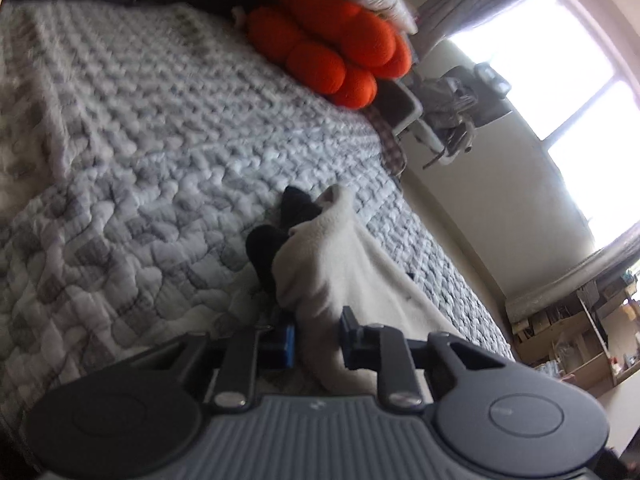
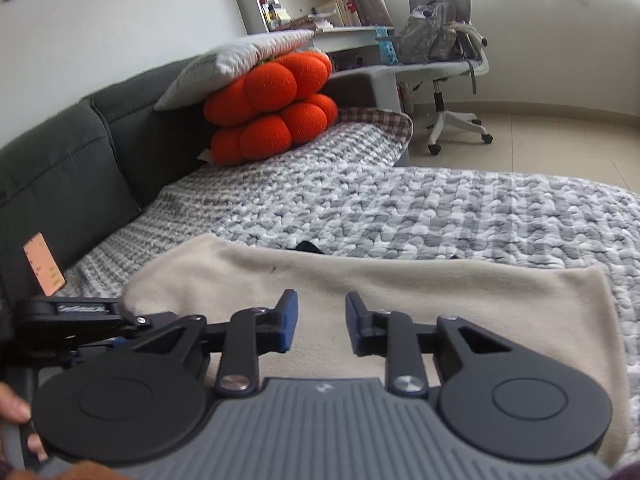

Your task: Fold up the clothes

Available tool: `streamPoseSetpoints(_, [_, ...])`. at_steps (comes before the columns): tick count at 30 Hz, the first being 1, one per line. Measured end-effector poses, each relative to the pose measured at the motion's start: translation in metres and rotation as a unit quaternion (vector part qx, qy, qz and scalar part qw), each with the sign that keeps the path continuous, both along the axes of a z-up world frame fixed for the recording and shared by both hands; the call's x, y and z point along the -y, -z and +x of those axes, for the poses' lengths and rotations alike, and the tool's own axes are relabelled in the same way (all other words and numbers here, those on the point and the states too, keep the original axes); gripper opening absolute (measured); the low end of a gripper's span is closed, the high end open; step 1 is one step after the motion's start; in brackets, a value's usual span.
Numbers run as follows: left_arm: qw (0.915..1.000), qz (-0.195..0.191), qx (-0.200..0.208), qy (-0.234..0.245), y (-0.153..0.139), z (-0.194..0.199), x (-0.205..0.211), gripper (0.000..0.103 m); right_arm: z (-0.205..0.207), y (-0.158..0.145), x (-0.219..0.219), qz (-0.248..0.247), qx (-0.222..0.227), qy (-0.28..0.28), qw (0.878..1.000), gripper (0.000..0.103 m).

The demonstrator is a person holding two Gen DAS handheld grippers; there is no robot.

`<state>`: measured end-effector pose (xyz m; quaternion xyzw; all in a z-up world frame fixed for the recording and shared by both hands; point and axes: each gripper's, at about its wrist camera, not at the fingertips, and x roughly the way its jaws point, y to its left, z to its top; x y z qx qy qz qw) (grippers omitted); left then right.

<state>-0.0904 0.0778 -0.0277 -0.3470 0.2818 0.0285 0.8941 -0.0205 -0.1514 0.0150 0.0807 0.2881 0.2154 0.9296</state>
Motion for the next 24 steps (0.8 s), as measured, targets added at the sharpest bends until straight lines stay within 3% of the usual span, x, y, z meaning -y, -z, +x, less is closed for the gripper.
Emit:
streamPoseSetpoints(4, [0.997, 0.056, 0.053, 0.01, -0.017, -0.007, 0.008, 0.02, 0.014, 0.008, -0.006, -0.011, -0.009, 0.009, 1.0, 0.022])
streamPoseSetpoints(11, [0.9848, 0.117, 0.123, 0.039, -0.038, -0.014, 0.025, 0.02, 0.035, 0.028, -0.016, -0.023, -0.037, 0.01, 0.999, 0.016])
streamPoseSetpoints(15, [0.9774, 0.136, 0.151, 0.059, -0.051, -0.013, 0.036, 0.02, 0.034, 0.027, -0.006, 0.008, -0.047, 0.021, 0.999, 0.016])
streamPoseSetpoints(18, [0.9725, 0.143, 0.169, 0.073, -0.06, -0.015, 0.048, 0.02, 0.032, 0.022, 0.014, 0.069, -0.067, 0.022, 0.995, 0.027])
streamPoseSetpoints(20, [0.9692, 0.145, 0.18, 0.084, -0.065, -0.014, 0.055, 0.02, 0.029, 0.018, 0.028, 0.099, -0.08, 0.021, 0.992, 0.028])
streamPoseSetpoints(24, [0.9627, 0.147, 0.197, 0.114, -0.071, -0.009, 0.071, 0.02, 0.019, 0.012, 0.058, 0.155, -0.106, 0.027, 0.982, 0.048])
